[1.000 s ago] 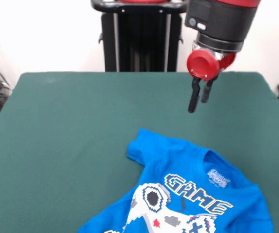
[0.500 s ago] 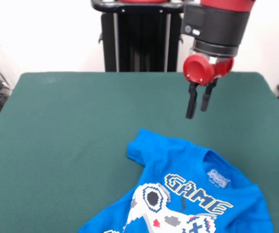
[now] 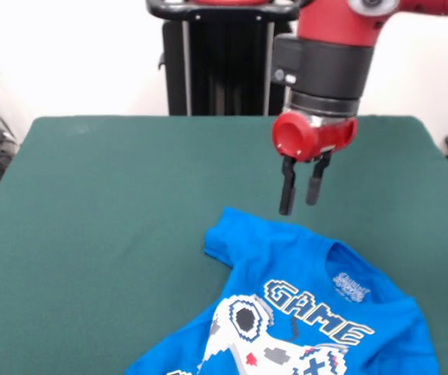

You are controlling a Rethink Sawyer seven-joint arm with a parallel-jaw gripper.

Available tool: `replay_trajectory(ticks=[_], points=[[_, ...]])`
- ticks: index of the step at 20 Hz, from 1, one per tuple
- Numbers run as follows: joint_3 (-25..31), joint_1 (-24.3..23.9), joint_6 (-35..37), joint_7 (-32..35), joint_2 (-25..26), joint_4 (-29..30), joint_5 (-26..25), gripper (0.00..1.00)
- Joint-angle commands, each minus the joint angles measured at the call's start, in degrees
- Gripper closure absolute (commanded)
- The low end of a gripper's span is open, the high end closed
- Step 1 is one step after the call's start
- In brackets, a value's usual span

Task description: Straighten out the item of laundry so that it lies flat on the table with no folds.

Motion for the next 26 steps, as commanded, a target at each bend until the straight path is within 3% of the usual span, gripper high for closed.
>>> replay_trajectory(ticks=[1,19,26], points=[[12.4,-1.4,5.5,-13.7,1.9,0.4,4.2,0.0],[20.9,-3.1,7.1,-16.0,0.8,-1.0,4.4,0.0],[23.9,-4.3,6.6,-20.5,-2.2,0.3,5.6,0.0]])
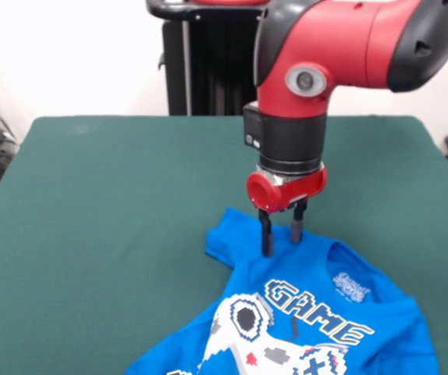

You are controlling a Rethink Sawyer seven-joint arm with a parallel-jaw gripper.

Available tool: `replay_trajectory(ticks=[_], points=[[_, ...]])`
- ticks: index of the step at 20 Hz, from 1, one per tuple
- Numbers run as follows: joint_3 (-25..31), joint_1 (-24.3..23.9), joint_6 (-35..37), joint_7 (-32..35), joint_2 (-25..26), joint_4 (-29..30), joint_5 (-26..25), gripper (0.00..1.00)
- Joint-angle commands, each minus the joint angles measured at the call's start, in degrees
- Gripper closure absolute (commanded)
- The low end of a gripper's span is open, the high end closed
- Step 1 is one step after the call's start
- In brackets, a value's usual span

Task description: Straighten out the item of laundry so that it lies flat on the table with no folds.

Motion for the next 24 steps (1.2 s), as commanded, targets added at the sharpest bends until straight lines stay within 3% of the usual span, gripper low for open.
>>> replay_trajectory(ticks=[1,12,24], points=[[12.3,-1.0,2.6,-19.1,-2.1,0.4,4.4,0.0],[14.0,-1.5,3.3,-18.7,-2.7,-0.2,2.3,0.0],[9.3,1.1,1.2,-7.4,5.5,-4.9,-8.4,0.0]])
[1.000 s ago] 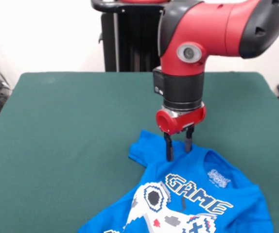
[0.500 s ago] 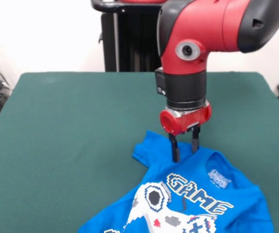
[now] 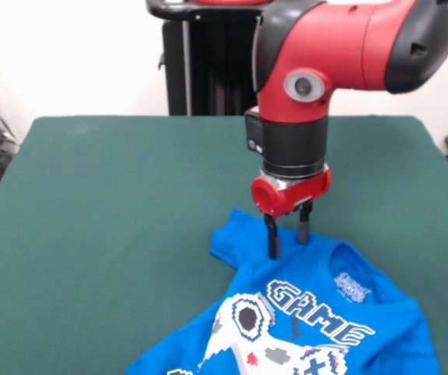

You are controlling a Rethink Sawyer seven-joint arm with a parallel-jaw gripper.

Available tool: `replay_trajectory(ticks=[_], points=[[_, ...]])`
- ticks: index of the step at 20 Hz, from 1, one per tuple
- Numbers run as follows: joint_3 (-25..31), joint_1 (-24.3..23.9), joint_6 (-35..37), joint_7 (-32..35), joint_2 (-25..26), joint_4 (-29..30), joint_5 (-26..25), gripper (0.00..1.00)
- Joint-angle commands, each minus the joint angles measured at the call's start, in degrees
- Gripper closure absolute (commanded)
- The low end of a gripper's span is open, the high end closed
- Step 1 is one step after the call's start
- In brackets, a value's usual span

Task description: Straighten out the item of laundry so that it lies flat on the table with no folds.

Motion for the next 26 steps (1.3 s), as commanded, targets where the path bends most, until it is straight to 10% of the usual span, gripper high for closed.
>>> replay_trajectory(ticks=[1,11,12,26], points=[[4.9,1.8,1.0,-6.8,8.1,-5.0,-5.3,0.0],[10.0,-0.1,1.9,-12.8,4.4,-4.6,-4.0,0.0],[10.1,-0.1,1.7,-12.7,4.4,-4.7,-4.1,1.0],[9.7,0.0,1.3,-11.9,4.6,-4.7,-4.7,1.0]])
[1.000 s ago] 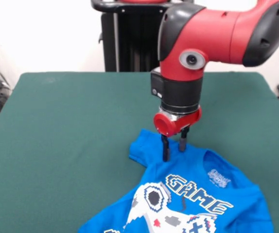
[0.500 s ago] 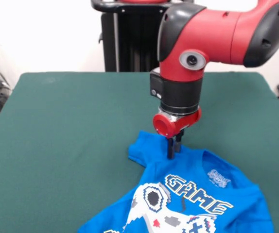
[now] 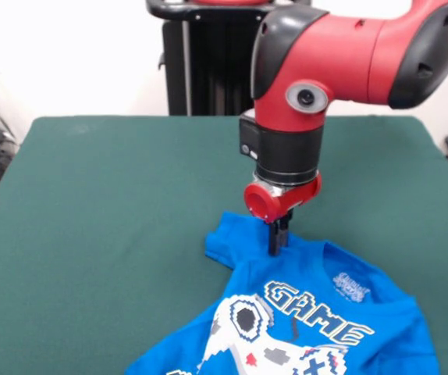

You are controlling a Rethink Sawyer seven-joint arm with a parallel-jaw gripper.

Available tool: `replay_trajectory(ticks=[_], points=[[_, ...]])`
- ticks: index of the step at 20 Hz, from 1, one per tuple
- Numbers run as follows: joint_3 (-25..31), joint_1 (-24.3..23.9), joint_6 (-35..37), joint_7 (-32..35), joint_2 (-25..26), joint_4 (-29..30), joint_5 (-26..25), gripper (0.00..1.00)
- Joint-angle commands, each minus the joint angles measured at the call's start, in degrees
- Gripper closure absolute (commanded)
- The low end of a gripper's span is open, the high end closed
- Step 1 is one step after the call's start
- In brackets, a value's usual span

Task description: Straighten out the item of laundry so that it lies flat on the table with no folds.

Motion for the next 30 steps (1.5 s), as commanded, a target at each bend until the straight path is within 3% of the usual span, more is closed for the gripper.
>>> replay_trajectory(ticks=[1,4,10,24,30], points=[[9.7,0.3,1.3,-12.7,2.7,-2.5,0.7,1.0],[10.1,0.9,0.6,-15.7,0.9,0.6,1.0,1.0],[9.5,2.9,-1.4,-15.7,-1.0,5.5,0.3,1.0],[11.8,4.3,1.6,-19.1,-1.0,11.1,0.5,1.0],[14.6,2.8,4.1,-24.2,-0.5,12.0,1.8,1.0]])
